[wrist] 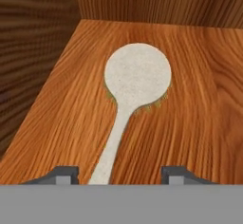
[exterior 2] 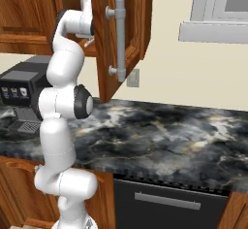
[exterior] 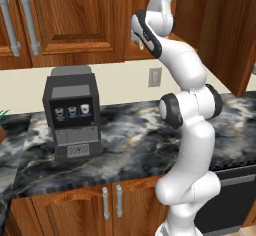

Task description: Locate and retrieve the bar soap and dish brush from the cabinet. Place them next to the sink.

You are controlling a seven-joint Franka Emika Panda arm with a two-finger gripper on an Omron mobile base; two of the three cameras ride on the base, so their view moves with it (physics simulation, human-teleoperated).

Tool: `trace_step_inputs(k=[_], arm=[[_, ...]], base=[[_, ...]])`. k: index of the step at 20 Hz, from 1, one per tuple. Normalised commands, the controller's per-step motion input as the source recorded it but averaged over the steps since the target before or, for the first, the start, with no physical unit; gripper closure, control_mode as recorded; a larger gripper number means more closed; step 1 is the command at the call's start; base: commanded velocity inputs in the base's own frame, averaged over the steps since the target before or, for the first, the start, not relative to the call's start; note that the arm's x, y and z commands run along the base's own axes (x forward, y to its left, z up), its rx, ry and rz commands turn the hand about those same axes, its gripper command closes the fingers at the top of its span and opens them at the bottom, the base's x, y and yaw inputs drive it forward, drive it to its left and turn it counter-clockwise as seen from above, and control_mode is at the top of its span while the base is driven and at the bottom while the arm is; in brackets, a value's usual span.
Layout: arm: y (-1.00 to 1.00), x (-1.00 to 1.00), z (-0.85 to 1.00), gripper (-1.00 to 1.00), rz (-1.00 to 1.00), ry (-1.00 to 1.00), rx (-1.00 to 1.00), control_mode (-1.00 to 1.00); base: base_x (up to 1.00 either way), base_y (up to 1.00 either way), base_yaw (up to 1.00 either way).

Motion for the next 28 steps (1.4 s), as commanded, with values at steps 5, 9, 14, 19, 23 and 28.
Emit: trace_step_inputs(k=[5, 9, 14, 19, 23, 28], arm=[[0.26, 0.00, -0.11, 1.00, 0.06, 0.00, -0.02, -1.00], [0.27, 0.00, -0.13, 1.00, 0.05, 0.00, -0.02, -1.00], [0.16, -0.01, -0.03, 1.00, 0.01, 0.04, -0.02, -1.00], [0.07, -0.12, 0.33, 1.00, 0.00, 0.00, -0.04, -1.00], [0.03, -0.08, 0.07, 1.00, 0.00, 0.01, 0.00, -1.00], [0.00, -0.29, 0.12, 1.00, -0.01, -0.09, 0.00, -1.00]], base=[[0.00, 0.00, 0.00], [0.00, 0.00, 0.00], [0.00, 0.00, 0.00], [0.00, 0.00, 0.00], [0.00, 0.00, 0.00], [0.00, 0.00, 0.00]])
